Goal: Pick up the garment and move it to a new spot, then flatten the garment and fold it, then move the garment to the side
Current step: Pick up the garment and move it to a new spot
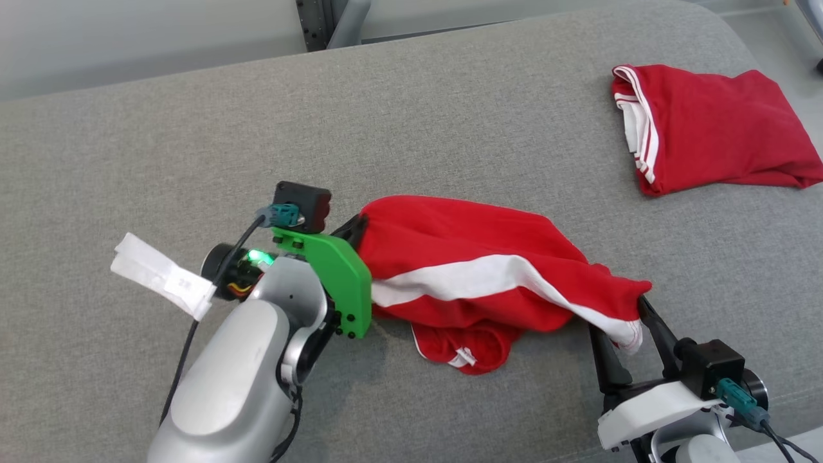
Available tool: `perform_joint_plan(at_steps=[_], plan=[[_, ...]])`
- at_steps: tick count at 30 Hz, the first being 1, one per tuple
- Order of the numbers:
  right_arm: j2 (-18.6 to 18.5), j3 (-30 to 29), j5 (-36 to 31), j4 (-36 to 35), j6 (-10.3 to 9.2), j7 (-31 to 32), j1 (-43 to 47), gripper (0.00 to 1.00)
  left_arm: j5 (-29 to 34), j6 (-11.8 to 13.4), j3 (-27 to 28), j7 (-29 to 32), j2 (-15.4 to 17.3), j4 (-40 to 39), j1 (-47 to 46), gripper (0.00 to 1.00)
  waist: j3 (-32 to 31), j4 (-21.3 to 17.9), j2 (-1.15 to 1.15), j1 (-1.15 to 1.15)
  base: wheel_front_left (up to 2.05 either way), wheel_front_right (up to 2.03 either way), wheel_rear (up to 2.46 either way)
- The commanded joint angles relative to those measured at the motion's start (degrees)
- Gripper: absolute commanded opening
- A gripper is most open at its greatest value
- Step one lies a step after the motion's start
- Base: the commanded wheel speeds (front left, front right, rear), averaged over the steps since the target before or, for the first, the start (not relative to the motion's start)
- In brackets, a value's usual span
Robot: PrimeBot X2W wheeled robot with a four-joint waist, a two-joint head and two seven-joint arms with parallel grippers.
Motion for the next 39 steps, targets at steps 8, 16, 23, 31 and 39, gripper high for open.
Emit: perform_joint_plan(at_steps=[8, 16, 23, 31, 39], plan=[[-0.1, 0.4, 0.4, 0.5, -0.08, -0.1, -1.2, 1.0, -2.1, 1.0, 3.6, -3.3, 0.5, 21.4, -3.6, 0.0, 0.3, -0.7, 0.27, 0.0, 0.0, 0.0, 0.0], [-0.1, -1.0, -0.4, 0.7, -0.07, -0.1, 0.6, 1.0, -4.7, -2.2, 4.3, -9.6, -1.5, 24.8, -4.8, 0.55, -0.6, 0.7, 0.27, 0.0, 0.0, 0.0, 0.0], [-0.1, -1.5, -0.4, 0.5, -0.07, -0.1, 2.5, 1.0, -7.5, -2.3, 6.9, -17.9, -0.2, 13.2, 4.1, 1.0, -3.3, 1.3, 0.27, 0.0, 0.0, 0.0, 0.0], [-0.1, -5.3, -1.8, -3.2, -0.07, -0.1, 5.4, 1.0, -6.4, 2.1, 11.0, -27.0, 4.5, -3.5, 21.4, 1.0, -5.4, 3.9, 0.27, 0.0, 0.0, 0.0, 0.0], [-0.1, -9.0, -4.1, -7.3, -0.07, -0.1, 6.8, 1.0, -2.3, 3.7, 12.3, -36.2, 5.7, -4.4, 30.2, 1.0, -6.6, 6.3, 0.27, 0.0, 0.0, 0.0, 0.0]])
